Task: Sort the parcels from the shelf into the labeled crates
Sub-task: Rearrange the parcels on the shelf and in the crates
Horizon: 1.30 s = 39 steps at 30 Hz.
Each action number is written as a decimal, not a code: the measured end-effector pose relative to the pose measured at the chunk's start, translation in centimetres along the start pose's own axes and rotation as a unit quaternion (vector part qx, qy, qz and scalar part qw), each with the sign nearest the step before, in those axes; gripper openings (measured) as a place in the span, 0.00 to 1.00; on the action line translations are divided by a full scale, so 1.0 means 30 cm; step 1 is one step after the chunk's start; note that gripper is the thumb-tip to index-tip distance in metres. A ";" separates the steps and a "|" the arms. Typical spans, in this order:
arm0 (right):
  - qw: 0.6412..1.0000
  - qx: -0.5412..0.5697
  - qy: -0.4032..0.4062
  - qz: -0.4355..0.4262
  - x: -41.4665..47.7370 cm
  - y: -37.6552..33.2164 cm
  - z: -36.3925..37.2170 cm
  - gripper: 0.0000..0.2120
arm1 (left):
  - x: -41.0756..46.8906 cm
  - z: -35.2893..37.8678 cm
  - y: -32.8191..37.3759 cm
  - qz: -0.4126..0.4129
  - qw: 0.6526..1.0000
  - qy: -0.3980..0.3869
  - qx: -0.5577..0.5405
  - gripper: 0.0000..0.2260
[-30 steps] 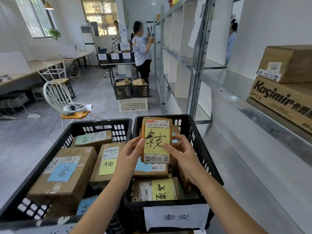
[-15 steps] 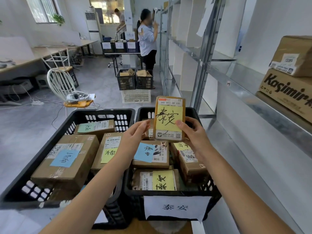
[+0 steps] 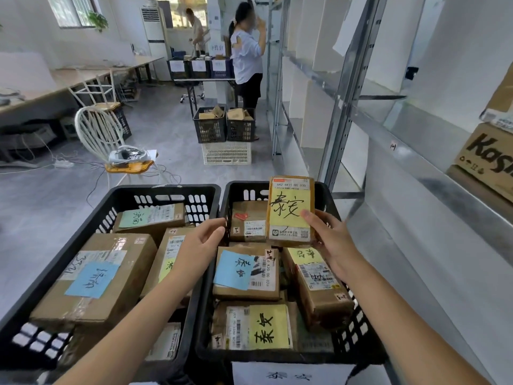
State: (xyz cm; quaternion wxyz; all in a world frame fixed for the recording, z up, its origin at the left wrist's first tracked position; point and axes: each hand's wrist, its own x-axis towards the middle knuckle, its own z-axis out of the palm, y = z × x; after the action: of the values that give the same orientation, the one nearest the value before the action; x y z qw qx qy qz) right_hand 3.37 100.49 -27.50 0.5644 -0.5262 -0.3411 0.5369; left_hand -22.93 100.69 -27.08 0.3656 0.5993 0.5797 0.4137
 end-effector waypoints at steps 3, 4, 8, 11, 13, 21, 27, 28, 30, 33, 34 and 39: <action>1.000 -0.003 0.007 0.019 0.084 0.017 0.018 0.32 | 0.069 -0.001 0.002 -0.007 1.000 0.005 -0.005 0.10; 1.000 -0.007 0.006 0.025 0.114 0.018 0.026 0.30 | 0.098 0.000 0.003 -0.004 1.000 0.003 -0.011 0.11; 0.998 -0.042 -0.008 0.046 0.222 0.025 0.077 0.23 | 0.230 0.016 -0.001 0.007 1.000 -0.011 -0.017 0.13; 0.995 -0.063 -0.010 0.079 0.277 0.067 0.119 0.23 | 0.323 0.034 -0.010 0.002 1.000 -0.019 -0.007 0.13; 0.992 -0.074 -0.013 0.102 0.311 0.102 0.139 0.25 | 0.382 0.051 -0.018 -0.003 0.999 -0.035 -0.013 0.14; 0.968 -0.158 -0.061 0.188 0.380 0.232 0.207 0.40 | 0.541 0.122 -0.072 -0.006 0.997 -0.072 -0.031 0.15; 0.931 -0.245 -0.142 0.229 0.382 0.251 0.236 0.27 | 0.582 0.151 -0.102 -0.012 0.995 -0.087 -0.036 0.16; 0.928 -0.249 -0.144 0.236 0.382 0.250 0.234 0.25 | 0.586 0.154 -0.104 -0.015 0.995 -0.091 -0.039 0.17; 0.924 -0.260 -0.143 0.241 0.386 0.240 0.233 0.24 | 0.593 0.157 -0.105 -0.016 0.994 -0.096 -0.041 0.17; 0.912 -0.304 -0.151 0.231 0.392 0.214 0.235 0.29 | 0.602 0.155 -0.100 -0.006 0.994 -0.105 -0.032 0.16; 0.905 -0.323 -0.157 0.229 0.391 0.206 0.236 0.30 | 0.605 0.153 -0.099 -0.004 0.994 -0.108 -0.028 0.16; 0.889 -0.421 -0.106 0.148 0.389 0.128 0.208 0.24 | 0.603 0.158 -0.093 0.003 0.990 -0.139 -0.005 0.16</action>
State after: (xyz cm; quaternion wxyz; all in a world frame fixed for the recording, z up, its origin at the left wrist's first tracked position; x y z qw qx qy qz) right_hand -1.28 112.68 -31.97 0.1645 -0.6988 -0.5111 0.4726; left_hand -19.94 119.10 -30.20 0.4445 0.6507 0.5193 0.3306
